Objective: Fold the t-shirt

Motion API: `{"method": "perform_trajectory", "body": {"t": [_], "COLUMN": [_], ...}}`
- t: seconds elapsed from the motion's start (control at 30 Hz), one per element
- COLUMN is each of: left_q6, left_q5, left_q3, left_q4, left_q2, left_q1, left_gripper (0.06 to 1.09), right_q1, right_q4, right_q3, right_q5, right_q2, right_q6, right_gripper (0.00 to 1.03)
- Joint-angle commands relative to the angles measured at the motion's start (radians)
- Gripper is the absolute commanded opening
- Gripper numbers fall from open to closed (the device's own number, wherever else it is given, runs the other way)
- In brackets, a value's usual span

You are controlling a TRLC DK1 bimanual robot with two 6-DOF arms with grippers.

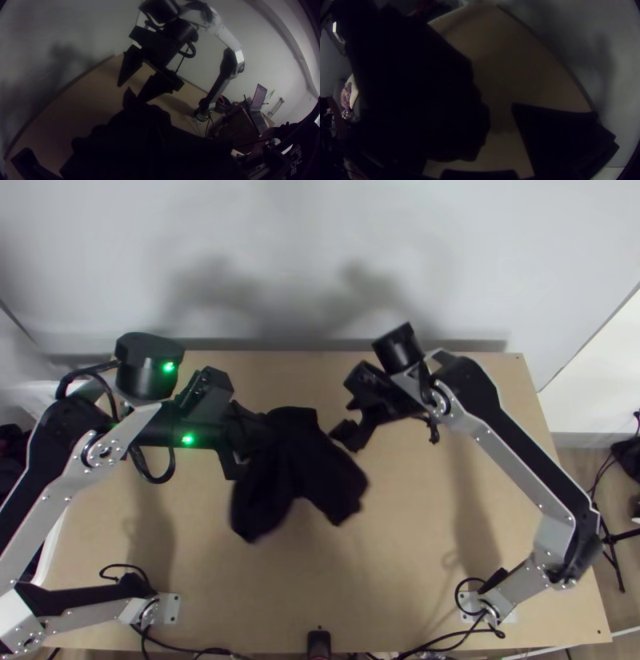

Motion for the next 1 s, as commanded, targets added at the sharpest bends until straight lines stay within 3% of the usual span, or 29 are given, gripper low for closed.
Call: {"method": "perform_trajectory", "body": {"t": [0.0,0.13,0.23,0.9,0.97], "left_q6": [0.007,0.008,0.010,0.045,0.045], "left_q5": [0.002,0.002,0.002,-0.015,-0.015], "left_q3": [0.012,0.011,0.012,0.015,0.032], "left_q4": [-0.009,-0.016,-0.016,-0.008,-0.006], "left_q2": [0.011,0.012,0.015,0.060,0.064], "left_q1": [-0.018,-0.037,-0.037,-0.014,-0.001], "left_gripper": [0.10,0.10,0.10,0.10,0.10], "right_q1": [0.007,0.010,0.024,0.070,0.072], "right_q4": [-0.030,-0.031,-0.048,-0.134,-0.153], "right_q3": [0.197,0.222,0.211,0.259,0.243], "right_q5": [0.001,0.001,-0.003,-0.077,-0.077], "right_q2": [0.083,0.092,0.094,0.079,0.074], "right_q6": [-0.004,-0.006,-0.010,-0.027,-0.035], "right_gripper": [0.90,0.90,0.84,0.84,0.79]}}
